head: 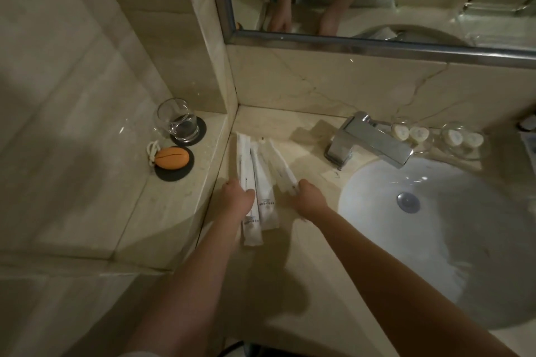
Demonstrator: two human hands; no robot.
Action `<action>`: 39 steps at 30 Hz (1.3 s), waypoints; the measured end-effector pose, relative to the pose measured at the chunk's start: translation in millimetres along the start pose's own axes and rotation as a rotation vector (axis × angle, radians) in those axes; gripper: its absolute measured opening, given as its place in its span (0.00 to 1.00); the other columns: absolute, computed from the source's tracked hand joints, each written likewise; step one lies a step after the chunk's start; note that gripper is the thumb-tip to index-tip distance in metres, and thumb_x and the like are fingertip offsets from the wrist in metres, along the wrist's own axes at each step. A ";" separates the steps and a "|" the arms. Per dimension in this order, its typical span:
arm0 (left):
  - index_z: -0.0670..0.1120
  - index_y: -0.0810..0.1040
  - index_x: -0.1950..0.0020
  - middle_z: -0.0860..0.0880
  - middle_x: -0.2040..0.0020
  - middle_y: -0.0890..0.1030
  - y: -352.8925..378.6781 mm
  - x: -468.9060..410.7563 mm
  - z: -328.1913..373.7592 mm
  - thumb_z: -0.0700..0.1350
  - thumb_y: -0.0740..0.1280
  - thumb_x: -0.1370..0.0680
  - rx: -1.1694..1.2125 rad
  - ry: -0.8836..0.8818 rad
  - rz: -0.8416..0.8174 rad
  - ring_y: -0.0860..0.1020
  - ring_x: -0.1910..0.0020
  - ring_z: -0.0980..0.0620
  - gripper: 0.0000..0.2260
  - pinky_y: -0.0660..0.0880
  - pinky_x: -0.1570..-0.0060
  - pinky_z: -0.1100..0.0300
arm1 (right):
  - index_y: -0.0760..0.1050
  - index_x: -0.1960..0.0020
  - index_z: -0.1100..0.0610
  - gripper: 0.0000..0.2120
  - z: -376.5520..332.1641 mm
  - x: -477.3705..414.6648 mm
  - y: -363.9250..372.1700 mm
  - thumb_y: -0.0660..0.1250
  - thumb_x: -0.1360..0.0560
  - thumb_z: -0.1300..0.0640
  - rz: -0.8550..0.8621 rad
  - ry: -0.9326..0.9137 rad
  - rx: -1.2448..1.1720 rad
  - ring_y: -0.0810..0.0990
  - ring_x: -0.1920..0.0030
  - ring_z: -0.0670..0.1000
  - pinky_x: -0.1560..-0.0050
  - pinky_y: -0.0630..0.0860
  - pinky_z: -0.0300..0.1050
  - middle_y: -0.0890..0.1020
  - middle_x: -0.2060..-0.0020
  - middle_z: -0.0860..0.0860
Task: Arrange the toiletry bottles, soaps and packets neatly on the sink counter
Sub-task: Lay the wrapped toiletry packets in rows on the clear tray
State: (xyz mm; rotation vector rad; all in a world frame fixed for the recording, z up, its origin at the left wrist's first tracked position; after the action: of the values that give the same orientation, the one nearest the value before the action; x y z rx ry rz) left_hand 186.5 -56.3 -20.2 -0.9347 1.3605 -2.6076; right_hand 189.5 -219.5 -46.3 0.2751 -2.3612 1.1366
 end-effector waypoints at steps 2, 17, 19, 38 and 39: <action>0.41 0.70 0.37 0.42 0.43 0.77 -2.0 4.0 1.6 0.48 0.61 0.22 0.097 -0.035 0.021 0.78 0.53 0.45 0.17 0.78 0.58 0.55 | 0.66 0.48 0.60 0.06 2.4 9.5 -6.6 0.59 0.25 0.63 0.019 -0.010 -0.149 0.79 0.53 0.61 0.54 0.80 0.56 0.76 0.54 0.59; 0.45 0.69 0.47 0.52 0.65 0.71 42.7 113.4 78.1 0.41 0.59 0.20 0.560 0.372 0.149 0.72 0.67 0.52 0.03 0.69 0.72 0.70 | 0.73 0.46 0.57 0.07 122.3 119.8 -94.8 0.62 0.23 0.56 0.381 -0.310 -0.127 0.73 0.64 0.53 0.62 0.67 0.44 0.76 0.62 0.51; 0.43 0.71 0.50 0.50 0.64 0.72 56.3 132.3 99.5 0.45 0.60 0.20 0.607 0.415 0.136 0.72 0.65 0.51 0.06 0.68 0.70 0.68 | 0.75 0.45 0.58 0.09 151.2 132.1 -109.5 0.65 0.25 0.57 0.511 -0.347 0.015 0.76 0.63 0.56 0.63 0.67 0.42 0.79 0.60 0.54; 0.42 0.76 0.49 0.44 0.65 0.74 238.0 270.3 240.9 0.44 0.63 0.22 0.571 0.440 -0.342 0.68 0.74 0.52 0.07 0.65 0.73 0.61 | 0.77 0.44 0.51 0.16 368.4 218.5 -207.2 0.61 0.31 0.53 0.691 -0.204 0.271 0.78 0.62 0.57 0.61 0.73 0.49 0.79 0.62 0.51; 0.42 0.76 0.50 0.46 0.66 0.74 247.1 277.3 245.3 0.45 0.63 0.22 0.569 0.442 -0.354 0.68 0.73 0.52 0.07 0.65 0.72 0.61 | 0.78 0.44 0.50 0.17 378.7 223.1 -209.7 0.58 0.30 0.53 0.720 -0.195 0.292 0.78 0.63 0.57 0.60 0.73 0.49 0.79 0.63 0.50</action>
State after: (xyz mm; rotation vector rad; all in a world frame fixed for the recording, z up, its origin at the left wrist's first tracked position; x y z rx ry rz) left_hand 37.6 -472.5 31.9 -0.5667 0.4307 -3.3286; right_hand -53.0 -637.8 11.8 -0.4292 -2.5293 1.8558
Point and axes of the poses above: each hand's wrist, its own x-axis away from the middle knuckle, its own y-axis out of the palm, z = x × y, the point moved 1 cm from there along -x, towards the middle knuckle
